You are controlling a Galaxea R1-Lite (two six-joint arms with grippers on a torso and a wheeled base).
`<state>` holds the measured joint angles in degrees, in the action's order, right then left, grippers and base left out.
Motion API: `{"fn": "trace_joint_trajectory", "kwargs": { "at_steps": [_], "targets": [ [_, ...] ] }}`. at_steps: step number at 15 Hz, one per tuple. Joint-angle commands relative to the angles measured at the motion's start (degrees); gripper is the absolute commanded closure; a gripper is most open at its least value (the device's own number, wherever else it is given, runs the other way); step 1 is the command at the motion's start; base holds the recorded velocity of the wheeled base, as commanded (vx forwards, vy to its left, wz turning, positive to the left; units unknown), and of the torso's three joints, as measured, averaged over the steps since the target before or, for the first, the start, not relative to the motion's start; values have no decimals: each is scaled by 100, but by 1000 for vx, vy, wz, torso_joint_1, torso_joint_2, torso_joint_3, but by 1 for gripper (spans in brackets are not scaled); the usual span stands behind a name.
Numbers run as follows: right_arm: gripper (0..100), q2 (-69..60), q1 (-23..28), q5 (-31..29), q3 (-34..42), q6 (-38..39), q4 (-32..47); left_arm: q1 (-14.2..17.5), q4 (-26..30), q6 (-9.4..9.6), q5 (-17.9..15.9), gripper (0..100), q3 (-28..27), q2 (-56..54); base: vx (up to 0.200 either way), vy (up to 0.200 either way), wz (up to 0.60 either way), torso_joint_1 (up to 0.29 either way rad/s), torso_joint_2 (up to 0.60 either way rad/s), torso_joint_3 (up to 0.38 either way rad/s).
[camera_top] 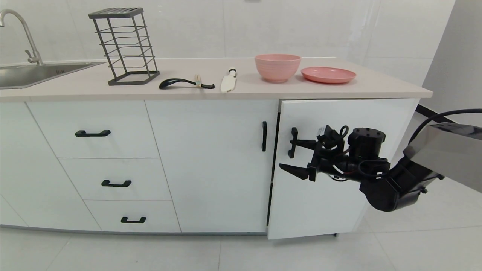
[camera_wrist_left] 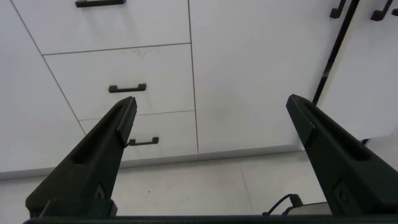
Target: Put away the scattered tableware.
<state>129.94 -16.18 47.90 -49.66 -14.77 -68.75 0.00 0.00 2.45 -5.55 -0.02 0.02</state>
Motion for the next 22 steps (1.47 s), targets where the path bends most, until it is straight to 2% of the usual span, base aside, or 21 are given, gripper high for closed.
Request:
{"fn": "trace_joint_trajectory", "kwargs": {
  "at_steps": [1, 4, 5, 6, 7, 8, 9, 10, 11, 12, 13, 15, 17, 20, 21, 22],
  "targets": [
    [0, -505, 9, 185, 704, -105, -85, 0, 0, 1, 1, 0, 2, 6, 0, 0, 0, 0, 0, 0],
    [0, -900, -26, 369, 1381, -122, -261, 0, 26, -113, 27, 0, 2, 6, 0, 0, 0, 0, 0, 0],
    [0, -1014, -43, 378, 1591, -131, -288, 0, 26, -271, 54, 0, -6, -2, 0, 0, 0, 0, 0, 0],
    [0, -1076, -61, 378, 1706, -131, -323, 0, 26, -315, 62, 0, -6, -2, 0, 0, 0, 0, 0, 0],
    [0, -1102, -70, 378, 1776, -131, -349, 0, 9, -280, 106, 0, 2, -2, 0, 0, 0, 0, 0, 0],
    [0, -1102, -70, 378, 1785, -131, -358, 0, -308, 115, 45, 0, -68, -2, 0, 0, 0, 0, 0, 0],
    [0, -1111, -70, 378, 1811, -131, -367, 62, -1248, 194, 1, 0, -578, 226, 0, 0, 0, 0, 0, 0],
    [0, -1102, -70, 378, 1811, -131, -367, 97, -1907, 168, -192, 0, -1052, 797, 0, 0, 0, 0, 0, 0],
    [0, -1111, -70, 387, 1820, -140, -367, 70, -2188, 124, -553, 0, -1377, 1167, 0, 0, 0, 0, 0, 0],
    [0, -1120, -70, 449, 1829, -140, -375, -88, -2074, 71, -1098, 0, -1439, 1377, 0, 0, 0, 0, 0, 0],
    [0, -1190, -79, 457, 1881, -140, -375, -158, -1942, 80, -1414, 0, -1421, 1588, 0, 0, 0, 0, 0, 0],
    [0, -1304, -70, 466, 2075, -148, -375, -308, -1951, 107, -1748, 0, -1483, 2274, 0, 0, 0, 0, 0, 0],
    [0, -1471, -70, 466, 2321, -140, -428, -1002, -1978, 309, -1774, 0, -1852, 3056, 0, 0, 0, 0, 0, 0],
    [0, -1621, -70, 457, 2347, -140, -419, -1564, -1978, 827, -1774, 0, -2212, 3847, 0, 0, 0, 0, 0, 0],
    [0, -1682, -87, 457, 2409, -140, -419, -1925, -1978, 1082, -1774, 0, -2327, 4234, 0, 0, 0, 0, 0, 0],
    [0, -1718, -105, 457, 2470, -140, -419, -2083, -1978, 1188, -1766, 0, -2371, 4392, 0, 0, 0, 0, 0, 0]
  ]
}}
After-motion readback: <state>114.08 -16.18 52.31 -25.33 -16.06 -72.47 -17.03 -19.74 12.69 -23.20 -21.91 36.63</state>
